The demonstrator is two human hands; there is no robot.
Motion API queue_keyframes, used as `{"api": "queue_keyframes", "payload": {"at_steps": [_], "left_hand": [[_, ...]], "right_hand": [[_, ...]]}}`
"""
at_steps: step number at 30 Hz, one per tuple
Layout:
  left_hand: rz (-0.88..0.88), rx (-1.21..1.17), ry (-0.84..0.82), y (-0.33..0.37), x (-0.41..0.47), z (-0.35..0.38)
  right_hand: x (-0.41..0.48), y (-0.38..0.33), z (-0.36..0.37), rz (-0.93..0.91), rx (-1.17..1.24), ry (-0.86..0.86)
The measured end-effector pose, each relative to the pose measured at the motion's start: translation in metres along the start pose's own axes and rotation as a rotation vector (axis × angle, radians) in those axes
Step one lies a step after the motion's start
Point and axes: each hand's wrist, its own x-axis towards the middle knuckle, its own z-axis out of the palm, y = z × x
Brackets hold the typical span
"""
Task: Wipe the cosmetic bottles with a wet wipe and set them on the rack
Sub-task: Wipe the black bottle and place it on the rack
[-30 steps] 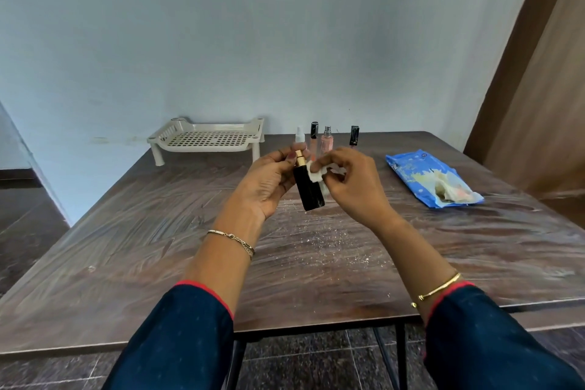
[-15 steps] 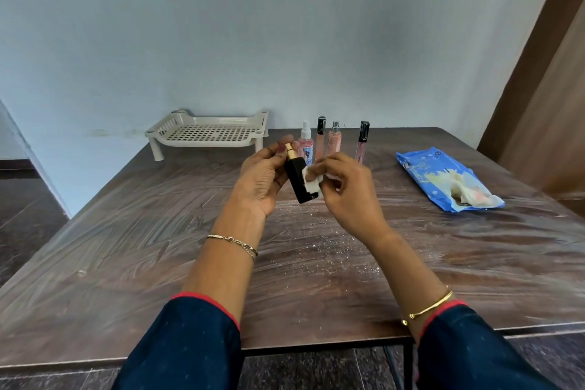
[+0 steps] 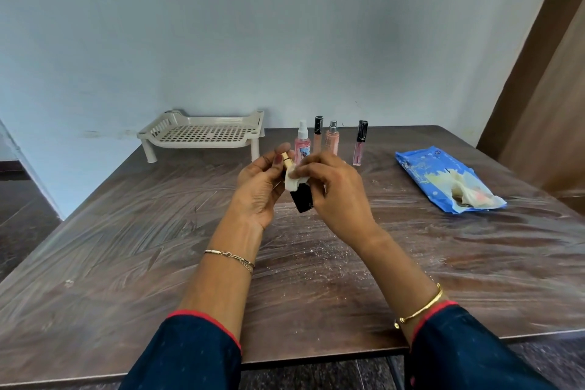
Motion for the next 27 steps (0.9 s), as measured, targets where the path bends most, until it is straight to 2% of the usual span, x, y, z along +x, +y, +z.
{"api": "queue_keyframes", "payload": {"at_steps": [4, 7, 9, 11, 13, 16, 22, 27], "left_hand": [[-0.024, -0.086, 0.043, 0.002, 0.001, -0.006], [-0.029, -0.090, 0.048, 0.004, 0.002, -0.010], [-0.048, -0.084, 0.029, 0.005, 0.001, -0.012], [-0.070, -0.084, -0.009, 0.004, 0.000, -0.013], [-0.082, -0.103, -0.060, 0.005, -0.002, -0.011], [-0.095, -0.168, -0.144, 0.004, -0.005, -0.009], [-0.068, -0.211, -0.154, 0.002, -0.006, -0.009], [-0.064, -0.273, -0.124, 0.001, -0.006, -0.009]], "right_hand": [[-0.022, 0.006, -0.004, 0.007, -0.016, -0.091], [-0.030, 0.008, -0.018, 0.010, -0.060, -0.226], [-0.029, 0.008, -0.028, 0.077, -0.090, -0.312], [-0.023, 0.008, -0.035, 0.252, 0.021, -0.254], [-0.014, 0.007, -0.038, 0.457, 0.287, -0.083], [0.001, -0.001, -0.031, 0.597, 0.551, 0.046], [-0.001, -0.015, -0.006, 0.471, 0.504, 0.010], [-0.018, -0.016, -0.015, 0.516, 0.528, 0.003]]}}
